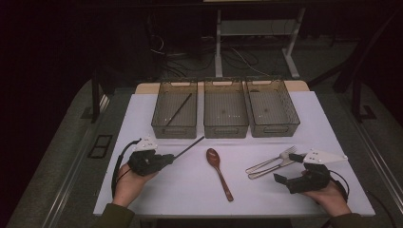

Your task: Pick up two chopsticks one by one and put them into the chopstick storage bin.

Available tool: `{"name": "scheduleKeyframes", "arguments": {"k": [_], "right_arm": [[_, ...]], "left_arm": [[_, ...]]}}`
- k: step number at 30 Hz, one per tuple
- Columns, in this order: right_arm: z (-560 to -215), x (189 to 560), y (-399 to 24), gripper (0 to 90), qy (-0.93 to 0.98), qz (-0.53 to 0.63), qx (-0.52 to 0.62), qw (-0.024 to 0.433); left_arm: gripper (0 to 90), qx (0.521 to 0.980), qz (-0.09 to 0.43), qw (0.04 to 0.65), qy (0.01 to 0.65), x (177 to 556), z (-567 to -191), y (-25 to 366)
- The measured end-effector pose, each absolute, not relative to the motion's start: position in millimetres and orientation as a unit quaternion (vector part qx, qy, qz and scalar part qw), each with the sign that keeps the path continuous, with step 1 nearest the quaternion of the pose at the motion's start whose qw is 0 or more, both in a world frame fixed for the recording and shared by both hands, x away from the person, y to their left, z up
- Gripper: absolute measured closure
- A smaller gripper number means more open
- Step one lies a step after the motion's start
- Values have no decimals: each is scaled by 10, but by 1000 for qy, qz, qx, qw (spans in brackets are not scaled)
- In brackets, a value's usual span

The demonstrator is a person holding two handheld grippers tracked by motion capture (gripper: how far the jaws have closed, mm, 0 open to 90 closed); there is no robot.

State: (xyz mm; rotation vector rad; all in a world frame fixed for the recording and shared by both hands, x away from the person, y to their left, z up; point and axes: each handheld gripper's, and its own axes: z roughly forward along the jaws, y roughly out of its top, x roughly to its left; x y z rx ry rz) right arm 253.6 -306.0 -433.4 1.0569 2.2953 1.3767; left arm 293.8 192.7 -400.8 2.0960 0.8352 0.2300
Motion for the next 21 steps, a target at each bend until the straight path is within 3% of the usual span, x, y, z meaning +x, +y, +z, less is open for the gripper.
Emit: {"name": "scheduleKeyframes", "arguments": {"k": [21], "right_arm": [[-4335,2532,-3060,2,789,473,369,130]], "left_arm": [[851,809,104,449,364,3212,-3672,1954]]}}
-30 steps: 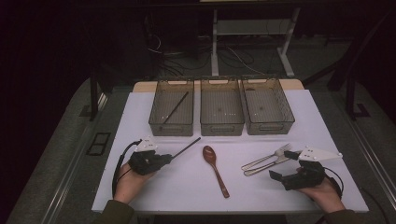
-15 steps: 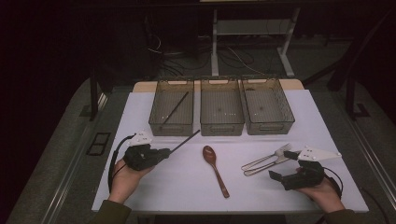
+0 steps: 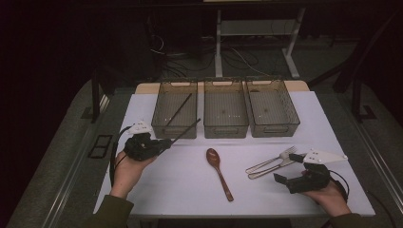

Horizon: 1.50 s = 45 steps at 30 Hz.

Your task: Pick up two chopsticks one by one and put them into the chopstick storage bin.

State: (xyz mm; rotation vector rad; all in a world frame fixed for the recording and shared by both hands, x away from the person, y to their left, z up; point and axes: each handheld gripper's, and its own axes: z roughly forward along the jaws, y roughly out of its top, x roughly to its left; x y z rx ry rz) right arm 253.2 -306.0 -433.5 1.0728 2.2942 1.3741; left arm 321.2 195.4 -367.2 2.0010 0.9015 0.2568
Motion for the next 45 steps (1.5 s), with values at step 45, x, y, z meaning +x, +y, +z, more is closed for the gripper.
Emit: {"name": "scheduleKeyframes", "arguments": {"k": [45], "right_arm": [[-4329,2529,-3091,2,785,478,371,129]], "left_arm": [[850,774,162,404,460,4707,-3531,1711]]}}
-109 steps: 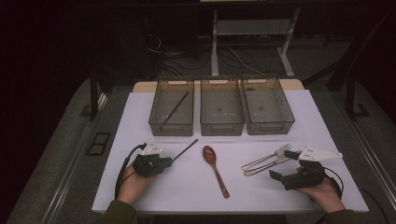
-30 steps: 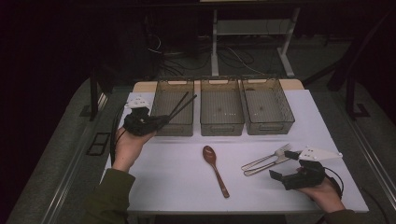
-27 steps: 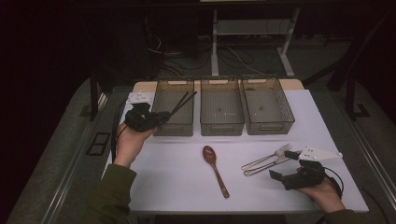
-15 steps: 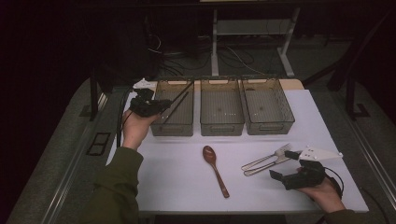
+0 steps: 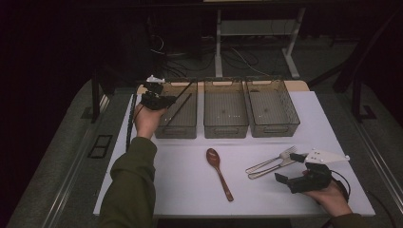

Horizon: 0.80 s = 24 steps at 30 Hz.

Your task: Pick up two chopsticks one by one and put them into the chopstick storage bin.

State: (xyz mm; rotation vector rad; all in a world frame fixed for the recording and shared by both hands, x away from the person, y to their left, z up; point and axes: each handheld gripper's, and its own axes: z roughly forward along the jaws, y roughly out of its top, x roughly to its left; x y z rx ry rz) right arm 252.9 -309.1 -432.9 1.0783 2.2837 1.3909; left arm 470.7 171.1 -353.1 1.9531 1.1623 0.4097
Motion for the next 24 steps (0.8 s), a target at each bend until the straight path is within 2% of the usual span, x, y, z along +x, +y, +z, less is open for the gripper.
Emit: {"name": "scheduleKeyframes", "arguments": {"k": [14,24], "right_arm": [[-4326,2528,-3107,3,784,482,370,128],[-4323,2525,-3106,3,784,482,370,128]], "left_arm": [[847,783,149,367,479,4891,-3747,1590],[730,788,154,377,462,4849,-3708,1546]]}}
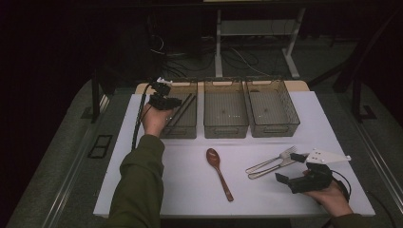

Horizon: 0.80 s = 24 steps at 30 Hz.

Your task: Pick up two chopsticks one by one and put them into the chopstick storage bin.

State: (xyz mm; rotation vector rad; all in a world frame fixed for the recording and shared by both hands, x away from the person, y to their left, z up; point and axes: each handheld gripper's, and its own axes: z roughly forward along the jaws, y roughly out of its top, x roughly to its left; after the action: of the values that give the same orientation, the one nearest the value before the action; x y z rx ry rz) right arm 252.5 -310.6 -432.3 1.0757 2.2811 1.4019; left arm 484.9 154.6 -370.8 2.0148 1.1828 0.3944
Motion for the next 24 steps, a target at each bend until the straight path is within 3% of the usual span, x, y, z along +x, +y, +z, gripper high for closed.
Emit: {"name": "scheduleKeyframes", "arguments": {"k": [24], "right_arm": [[-4328,2529,-3081,2,786,478,370,128]], "left_arm": [[443,794,145,449,382,4290,-3442,1658]]}}
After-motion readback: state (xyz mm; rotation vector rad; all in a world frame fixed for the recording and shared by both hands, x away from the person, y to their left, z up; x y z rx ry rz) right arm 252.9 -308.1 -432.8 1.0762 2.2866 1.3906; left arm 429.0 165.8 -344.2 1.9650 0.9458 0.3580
